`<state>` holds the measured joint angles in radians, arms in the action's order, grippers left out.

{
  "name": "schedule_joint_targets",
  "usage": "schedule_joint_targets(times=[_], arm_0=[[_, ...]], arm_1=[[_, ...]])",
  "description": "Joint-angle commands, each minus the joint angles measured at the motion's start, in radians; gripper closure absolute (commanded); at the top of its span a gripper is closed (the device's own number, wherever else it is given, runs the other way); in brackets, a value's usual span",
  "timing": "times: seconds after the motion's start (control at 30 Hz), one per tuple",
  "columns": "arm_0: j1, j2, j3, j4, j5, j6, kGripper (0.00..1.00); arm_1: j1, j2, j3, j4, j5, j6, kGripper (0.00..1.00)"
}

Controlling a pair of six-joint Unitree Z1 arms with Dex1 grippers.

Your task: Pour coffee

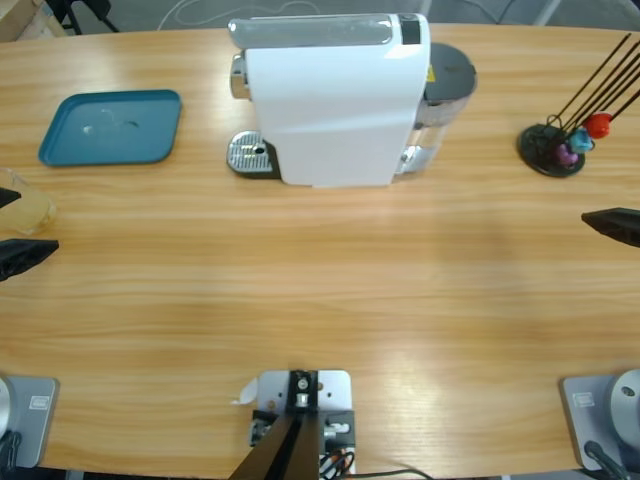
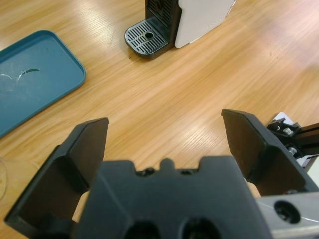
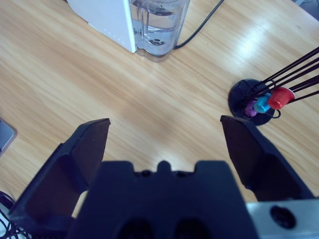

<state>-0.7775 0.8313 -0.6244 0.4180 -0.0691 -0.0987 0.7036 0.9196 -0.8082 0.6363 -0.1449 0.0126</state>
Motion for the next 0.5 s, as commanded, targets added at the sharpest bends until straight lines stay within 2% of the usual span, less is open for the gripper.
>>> schedule_joint_targets(times=[0.03,0.27,0.33,0.43,0.5], arm_0=[[-0.005,0.028,0.003,0.003,0.002,-0.006,0.000],[-0.005,0.032,0.001,0.004,0.010,-0.008,0.000],[-0.005,0.027,0.011,-0.041,0.033,-0.043,0.000],[-0.005,0.061,-0.107,-0.032,0.048,-0.130,0.000],[0.009,0.146,-0.215,-0.030,0.051,-0.185,0.000]], arm_1=[[-0.016,0.022,0.018,-0.006,-0.004,0.003,0.018],[-0.015,0.022,0.018,-0.006,-0.005,0.003,0.018],[-0.015,0.021,0.018,-0.006,-0.005,0.003,0.016],[-0.015,0.037,0.017,-0.004,-0.005,0.003,0.007],[-0.015,0.062,0.016,-0.006,-0.004,0.003,0.000]])
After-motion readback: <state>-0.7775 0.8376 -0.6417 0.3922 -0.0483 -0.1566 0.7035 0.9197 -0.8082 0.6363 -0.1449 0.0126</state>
